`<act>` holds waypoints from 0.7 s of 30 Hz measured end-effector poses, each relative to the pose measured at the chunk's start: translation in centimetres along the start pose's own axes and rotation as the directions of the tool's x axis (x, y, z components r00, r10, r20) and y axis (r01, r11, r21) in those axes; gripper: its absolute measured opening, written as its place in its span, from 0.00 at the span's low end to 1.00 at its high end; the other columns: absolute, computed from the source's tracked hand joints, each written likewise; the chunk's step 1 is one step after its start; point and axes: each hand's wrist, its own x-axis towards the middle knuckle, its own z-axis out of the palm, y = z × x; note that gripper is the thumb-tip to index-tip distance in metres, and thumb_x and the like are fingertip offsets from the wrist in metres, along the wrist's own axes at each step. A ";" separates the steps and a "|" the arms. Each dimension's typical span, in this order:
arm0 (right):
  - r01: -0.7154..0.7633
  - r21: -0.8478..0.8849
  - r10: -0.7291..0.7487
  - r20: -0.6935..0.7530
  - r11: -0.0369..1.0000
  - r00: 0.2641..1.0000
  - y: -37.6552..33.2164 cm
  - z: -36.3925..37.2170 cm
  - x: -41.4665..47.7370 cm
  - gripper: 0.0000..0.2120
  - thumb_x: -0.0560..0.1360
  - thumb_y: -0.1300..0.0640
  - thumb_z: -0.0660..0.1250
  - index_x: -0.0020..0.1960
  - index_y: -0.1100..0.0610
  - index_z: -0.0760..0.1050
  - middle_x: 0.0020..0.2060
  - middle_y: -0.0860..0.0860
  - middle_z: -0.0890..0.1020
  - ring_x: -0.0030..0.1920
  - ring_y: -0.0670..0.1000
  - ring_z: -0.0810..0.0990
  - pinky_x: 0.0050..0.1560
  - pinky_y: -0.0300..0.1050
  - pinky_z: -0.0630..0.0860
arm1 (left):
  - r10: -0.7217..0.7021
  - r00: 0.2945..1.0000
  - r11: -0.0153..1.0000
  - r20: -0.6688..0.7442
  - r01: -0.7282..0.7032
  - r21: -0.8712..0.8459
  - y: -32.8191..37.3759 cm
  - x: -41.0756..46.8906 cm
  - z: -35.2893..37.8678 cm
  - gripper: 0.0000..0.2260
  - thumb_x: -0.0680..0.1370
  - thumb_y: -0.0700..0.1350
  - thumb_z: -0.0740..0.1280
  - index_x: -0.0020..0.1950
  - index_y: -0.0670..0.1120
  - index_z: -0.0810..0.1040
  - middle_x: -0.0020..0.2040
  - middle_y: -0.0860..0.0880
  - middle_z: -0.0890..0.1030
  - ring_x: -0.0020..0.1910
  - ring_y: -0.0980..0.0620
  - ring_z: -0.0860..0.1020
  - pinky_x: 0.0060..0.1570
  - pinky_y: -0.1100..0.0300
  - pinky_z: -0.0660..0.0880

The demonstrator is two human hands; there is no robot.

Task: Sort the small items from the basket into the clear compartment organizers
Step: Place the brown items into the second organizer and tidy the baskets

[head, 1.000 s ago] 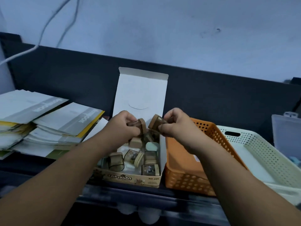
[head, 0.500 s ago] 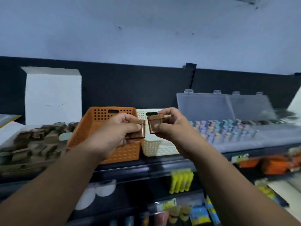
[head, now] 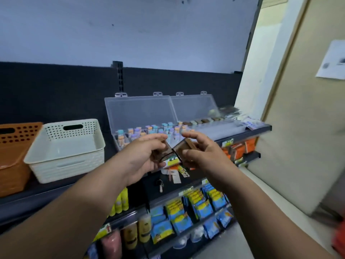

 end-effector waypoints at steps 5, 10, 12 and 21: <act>-0.048 0.111 0.061 -0.116 0.993 0.991 1.8 -5.7 1.8 0.19 0.76 0.72 0.60 0.56 0.51 0.75 0.48 0.54 0.78 0.46 0.52 0.79 0.46 0.44 0.80 | -0.092 0.991 0.989 0.098 0.102 -0.103 -0.7 4.8 4.4 0.16 0.79 0.30 0.53 0.61 0.40 0.73 0.48 0.39 0.79 0.44 0.45 0.80 0.39 0.49 0.81; -0.107 0.132 0.129 -0.172 0.986 0.977 3.2 -10.3 6.1 0.17 0.79 0.71 0.56 0.60 0.54 0.74 0.47 0.52 0.79 0.47 0.52 0.80 0.49 0.46 0.80 | -0.042 0.985 0.989 0.168 0.016 0.150 -1.2 11.5 6.2 0.14 0.78 0.35 0.64 0.63 0.44 0.74 0.56 0.44 0.79 0.49 0.49 0.80 0.46 0.53 0.80; -0.111 0.035 0.116 -0.188 0.993 0.975 3.4 -12.0 8.4 0.17 0.79 0.68 0.59 0.63 0.53 0.74 0.50 0.53 0.80 0.50 0.53 0.80 0.52 0.48 0.78 | 0.054 0.987 0.927 0.154 -0.107 0.361 -0.9 14.4 6.7 0.14 0.76 0.38 0.68 0.60 0.50 0.75 0.57 0.48 0.80 0.52 0.51 0.79 0.51 0.56 0.75; -0.069 -0.468 -0.033 -0.206 0.881 0.978 4.5 -18.4 19.1 0.16 0.76 0.56 0.69 0.61 0.44 0.73 0.49 0.42 0.78 0.50 0.46 0.79 0.43 0.37 0.72 | 0.197 0.979 0.654 0.055 -0.173 0.736 0.3 25.7 8.6 0.19 0.69 0.40 0.72 0.56 0.54 0.74 0.53 0.53 0.77 0.48 0.50 0.78 0.44 0.54 0.78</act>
